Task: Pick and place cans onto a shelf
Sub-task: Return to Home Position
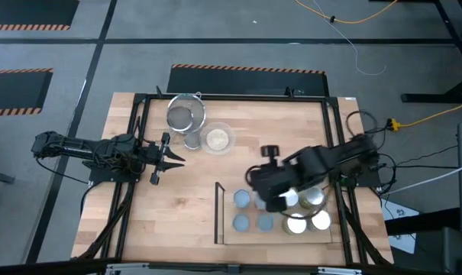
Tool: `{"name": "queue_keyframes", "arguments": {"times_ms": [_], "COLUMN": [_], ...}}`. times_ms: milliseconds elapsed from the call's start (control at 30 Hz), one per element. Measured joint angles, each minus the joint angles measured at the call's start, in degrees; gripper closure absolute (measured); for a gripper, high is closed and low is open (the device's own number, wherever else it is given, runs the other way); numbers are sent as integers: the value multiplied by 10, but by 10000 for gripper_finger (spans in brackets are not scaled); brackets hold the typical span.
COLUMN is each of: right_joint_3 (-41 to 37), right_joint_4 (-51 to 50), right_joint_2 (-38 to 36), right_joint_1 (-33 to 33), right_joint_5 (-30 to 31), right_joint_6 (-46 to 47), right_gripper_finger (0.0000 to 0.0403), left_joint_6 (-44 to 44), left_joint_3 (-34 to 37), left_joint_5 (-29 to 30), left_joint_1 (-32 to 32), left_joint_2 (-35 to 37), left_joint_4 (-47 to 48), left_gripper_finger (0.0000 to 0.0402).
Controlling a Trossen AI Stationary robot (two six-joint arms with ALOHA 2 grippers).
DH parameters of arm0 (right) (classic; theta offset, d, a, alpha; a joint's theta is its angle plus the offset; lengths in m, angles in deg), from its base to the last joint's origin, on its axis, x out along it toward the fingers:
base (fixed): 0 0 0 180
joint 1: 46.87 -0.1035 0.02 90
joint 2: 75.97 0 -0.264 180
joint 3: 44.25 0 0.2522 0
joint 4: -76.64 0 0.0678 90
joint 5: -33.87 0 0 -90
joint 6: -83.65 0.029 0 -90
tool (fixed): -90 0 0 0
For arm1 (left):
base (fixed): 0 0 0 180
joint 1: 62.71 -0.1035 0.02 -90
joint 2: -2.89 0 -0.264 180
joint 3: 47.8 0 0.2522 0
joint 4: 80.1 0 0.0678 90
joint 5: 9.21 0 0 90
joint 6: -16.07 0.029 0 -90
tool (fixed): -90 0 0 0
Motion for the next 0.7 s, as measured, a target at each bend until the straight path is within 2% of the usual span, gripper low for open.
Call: {"name": "queue_keyframes", "arguments": {"times_ms": [167,300,533,700], "right_joint_3": [-89,-239,-514,-671], "right_joint_4": [42,165,376,511], "right_joint_2": [-91,-190,-387,-523], "right_joint_1": [-1,7,61,100], "right_joint_5": [12,11,-72,-107], "right_joint_6": [-13,-66,-86,-87], "right_gripper_finger": [352,352,352,352], "left_joint_6": [0,0,0,0], "left_joint_3": [0,0,0,0], "left_joint_5": [0,0,0,0], "left_joint_1": [0,0,0,0], "left_joint_2": [0,0,0,0], "left_joint_4": [0,0,0,0], "left_gripper_finger": [335,335,335,335]}}
